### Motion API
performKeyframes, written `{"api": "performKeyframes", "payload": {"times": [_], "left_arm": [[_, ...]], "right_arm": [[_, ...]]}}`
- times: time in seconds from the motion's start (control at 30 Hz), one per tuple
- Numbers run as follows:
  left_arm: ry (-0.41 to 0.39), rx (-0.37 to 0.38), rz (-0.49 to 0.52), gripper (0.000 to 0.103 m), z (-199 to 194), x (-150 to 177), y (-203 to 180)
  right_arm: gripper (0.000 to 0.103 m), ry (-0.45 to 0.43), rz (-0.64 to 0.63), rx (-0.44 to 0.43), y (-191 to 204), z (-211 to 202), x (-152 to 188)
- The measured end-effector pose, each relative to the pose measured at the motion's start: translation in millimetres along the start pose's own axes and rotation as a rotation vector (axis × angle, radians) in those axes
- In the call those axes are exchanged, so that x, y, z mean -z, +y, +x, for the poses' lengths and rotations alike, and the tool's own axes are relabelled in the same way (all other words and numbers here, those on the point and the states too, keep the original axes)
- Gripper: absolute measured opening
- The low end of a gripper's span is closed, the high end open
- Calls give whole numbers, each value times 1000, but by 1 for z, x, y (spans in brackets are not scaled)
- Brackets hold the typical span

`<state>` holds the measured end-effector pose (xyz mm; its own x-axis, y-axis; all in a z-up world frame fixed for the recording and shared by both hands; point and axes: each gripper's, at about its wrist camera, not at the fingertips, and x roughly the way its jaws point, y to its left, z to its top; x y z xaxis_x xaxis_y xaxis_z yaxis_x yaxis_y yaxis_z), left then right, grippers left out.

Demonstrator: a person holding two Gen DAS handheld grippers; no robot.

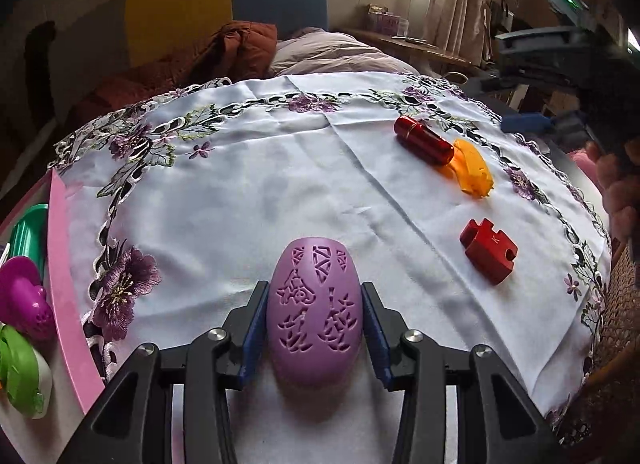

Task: Organize rigid objects
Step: 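Grasp the purple oval with the left gripper while the right grasps the red cylinder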

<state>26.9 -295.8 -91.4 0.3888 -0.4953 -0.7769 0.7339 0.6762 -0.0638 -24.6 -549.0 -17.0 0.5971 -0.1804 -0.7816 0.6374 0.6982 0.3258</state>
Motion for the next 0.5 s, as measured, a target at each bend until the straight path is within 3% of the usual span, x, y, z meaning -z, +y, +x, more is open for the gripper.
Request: {"api": "performKeyframes", "payload": {"times": [0.17, 0.27, 0.37, 0.4, 0.43, 0.5], "left_arm": [[-11, 7, -9, 44, 0, 1, 0], [-15, 11, -15, 44, 0, 1, 1], [-18, 15, -18, 44, 0, 2, 2], [-18, 18, -19, 44, 0, 2, 2], [-19, 21, -23, 44, 0, 2, 3], [-20, 26, -28, 44, 0, 2, 4]], "right_arm": [[61, 93, -188, 40, 39, 34, -15], [61, 141, -282, 107, 56, 59, -21], [60, 232, -313, 130, 59, 87, -21], [58, 256, -321, 141, 58, 95, -18], [30, 269, -337, 171, 57, 102, -15], [26, 250, -368, 185, 58, 103, -9]]}}
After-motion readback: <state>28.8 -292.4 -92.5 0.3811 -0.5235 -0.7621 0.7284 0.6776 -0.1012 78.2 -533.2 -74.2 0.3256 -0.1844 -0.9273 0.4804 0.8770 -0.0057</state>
